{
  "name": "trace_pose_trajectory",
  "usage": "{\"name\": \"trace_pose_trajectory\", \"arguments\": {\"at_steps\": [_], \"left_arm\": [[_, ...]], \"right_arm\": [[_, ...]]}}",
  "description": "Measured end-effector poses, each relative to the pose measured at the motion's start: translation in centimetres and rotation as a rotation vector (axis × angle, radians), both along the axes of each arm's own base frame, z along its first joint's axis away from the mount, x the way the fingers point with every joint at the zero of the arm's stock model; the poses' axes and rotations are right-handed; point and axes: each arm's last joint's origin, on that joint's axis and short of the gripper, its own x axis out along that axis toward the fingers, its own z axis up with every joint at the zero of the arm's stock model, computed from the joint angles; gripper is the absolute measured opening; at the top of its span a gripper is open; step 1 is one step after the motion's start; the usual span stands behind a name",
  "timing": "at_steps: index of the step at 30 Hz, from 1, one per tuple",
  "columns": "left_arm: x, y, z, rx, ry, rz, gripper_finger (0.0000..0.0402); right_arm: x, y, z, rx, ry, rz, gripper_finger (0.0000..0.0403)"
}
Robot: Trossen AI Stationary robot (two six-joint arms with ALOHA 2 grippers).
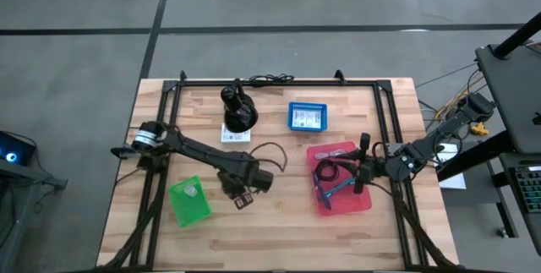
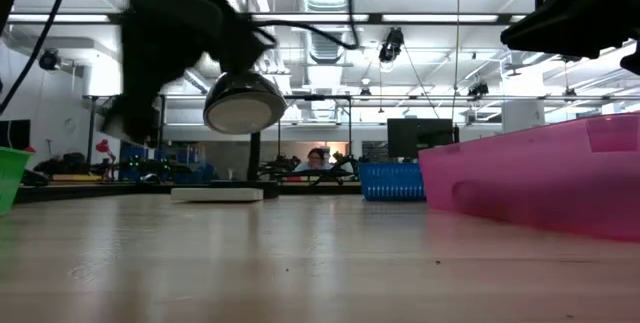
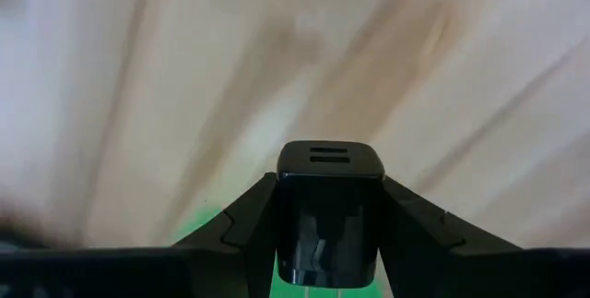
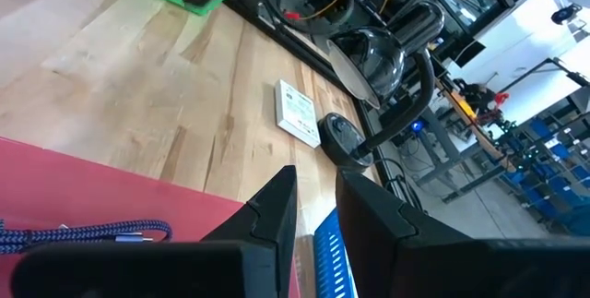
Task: Pick and place items into bin
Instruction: Put the black charger adapter into the green bin
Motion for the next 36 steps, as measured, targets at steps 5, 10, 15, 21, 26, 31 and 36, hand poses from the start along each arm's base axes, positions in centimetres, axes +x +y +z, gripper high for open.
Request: {"name": "trace_pose_trajectory", "arguments": {"at_steps": [5, 10, 15, 21, 26, 31, 36], "left_arm": [[-2.0, -1.1, 1.3, -0.046, 0.146, 0.153, 0.0132], [-3.5, -2.4, 2.6, -0.070, 0.202, 0.252, 0.0132], [-4.5, -3.8, 2.5, -0.091, 0.238, 0.254, 0.0132], [-5.6, -4.3, 1.0, -0.107, 0.342, 0.287, 0.0132], [-7.1, -3.9, -0.1, -0.116, 0.413, 0.325, 0.0132], [-7.5, -3.8, -1.9, -0.169, 0.380, 0.321, 0.0132], [-7.9, -3.7, -3.3, -0.206, 0.379, 0.321, 0.0132]], "right_arm": [[0.0, 0.0, 0.0, -0.002, 0.001, 0.001, 0.0068], [0.0, 0.0, 0.0, -0.005, 0.001, 0.001, 0.0068], [0.0, 0.0, 0.0, -0.023, 0.006, 0.006, 0.0068], [0.0, 0.0, 0.0, -0.027, 0.006, 0.007, 0.0068], [0.0, 0.0, 0.0, -0.027, 0.006, 0.007, 0.0068], [0.0, 0.0, 0.0, -0.029, 0.007, 0.007, 0.0068], [0.0, 0.0, 0.0, -0.029, 0.007, 0.008, 0.0068]]}}
